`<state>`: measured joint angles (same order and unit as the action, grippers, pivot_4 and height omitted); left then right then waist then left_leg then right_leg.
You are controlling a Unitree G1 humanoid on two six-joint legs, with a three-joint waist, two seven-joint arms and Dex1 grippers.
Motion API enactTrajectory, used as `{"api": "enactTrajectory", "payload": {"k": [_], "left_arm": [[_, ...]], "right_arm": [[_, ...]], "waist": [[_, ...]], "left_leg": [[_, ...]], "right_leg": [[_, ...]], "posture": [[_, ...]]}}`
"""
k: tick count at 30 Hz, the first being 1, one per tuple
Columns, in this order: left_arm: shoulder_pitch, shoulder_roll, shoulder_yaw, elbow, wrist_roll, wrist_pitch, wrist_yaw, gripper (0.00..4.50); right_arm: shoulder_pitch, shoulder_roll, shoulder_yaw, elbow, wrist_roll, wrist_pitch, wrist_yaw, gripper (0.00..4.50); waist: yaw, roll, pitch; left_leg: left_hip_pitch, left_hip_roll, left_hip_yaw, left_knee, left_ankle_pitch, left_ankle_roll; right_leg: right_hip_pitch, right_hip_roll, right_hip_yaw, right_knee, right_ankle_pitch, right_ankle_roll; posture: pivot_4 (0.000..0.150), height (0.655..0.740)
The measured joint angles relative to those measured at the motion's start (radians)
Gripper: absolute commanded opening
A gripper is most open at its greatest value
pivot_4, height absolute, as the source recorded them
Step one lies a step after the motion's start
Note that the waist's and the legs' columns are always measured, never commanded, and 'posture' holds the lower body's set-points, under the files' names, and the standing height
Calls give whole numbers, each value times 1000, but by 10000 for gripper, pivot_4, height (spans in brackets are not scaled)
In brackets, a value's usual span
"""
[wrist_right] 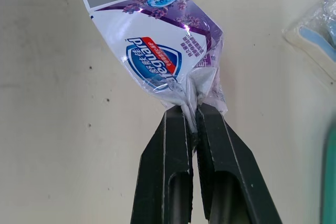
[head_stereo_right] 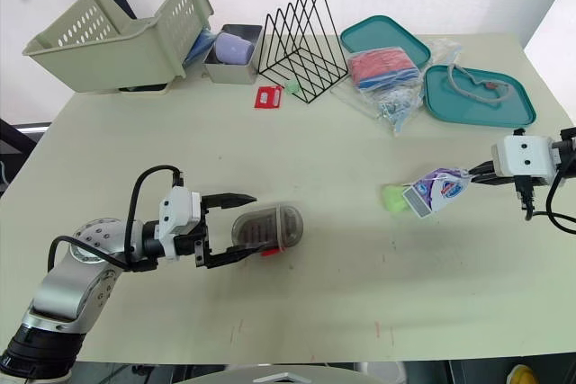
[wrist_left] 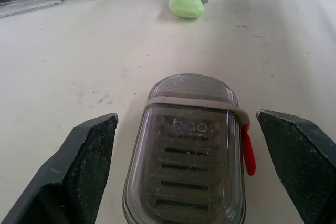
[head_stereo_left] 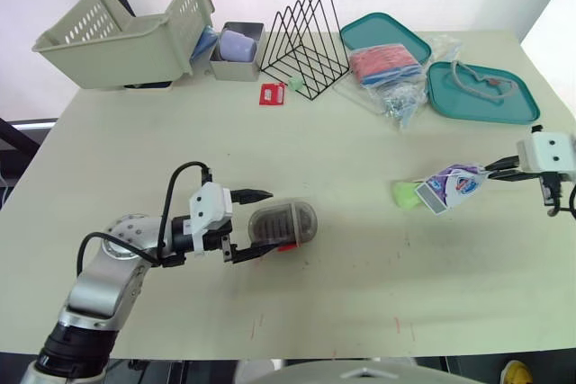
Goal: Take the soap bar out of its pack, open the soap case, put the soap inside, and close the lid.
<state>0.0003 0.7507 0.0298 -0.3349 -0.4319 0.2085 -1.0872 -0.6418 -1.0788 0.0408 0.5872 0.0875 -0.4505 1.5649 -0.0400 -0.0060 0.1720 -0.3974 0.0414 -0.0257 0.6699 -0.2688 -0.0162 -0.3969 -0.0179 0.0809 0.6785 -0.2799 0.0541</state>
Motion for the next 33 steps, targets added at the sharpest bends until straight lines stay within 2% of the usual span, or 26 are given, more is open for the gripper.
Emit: {"api": "enactTrajectory", "payload": {"k": [20, 33], "left_arm": [[-12, -14, -10, 4, 18, -11, -2, 45000], [-20, -25, -9, 13, -6, -13, -20, 45000]], "right_arm": [[-137, -56, 64, 47, -98, -121, 40, 243], [-172, -103, 63, 225, -117, -161, 38, 243]], "waist": [[0, 2, 1], [0, 2, 1]], "left_leg": [[0, 0, 0, 0, 0, 0], [0, 0, 1, 0, 0, 0]], "right_leg": [[0, 0, 0, 0, 0, 0], [0, 0, 0, 0, 0, 0]], "posture": [[1500, 7400], [1500, 7400]]}}
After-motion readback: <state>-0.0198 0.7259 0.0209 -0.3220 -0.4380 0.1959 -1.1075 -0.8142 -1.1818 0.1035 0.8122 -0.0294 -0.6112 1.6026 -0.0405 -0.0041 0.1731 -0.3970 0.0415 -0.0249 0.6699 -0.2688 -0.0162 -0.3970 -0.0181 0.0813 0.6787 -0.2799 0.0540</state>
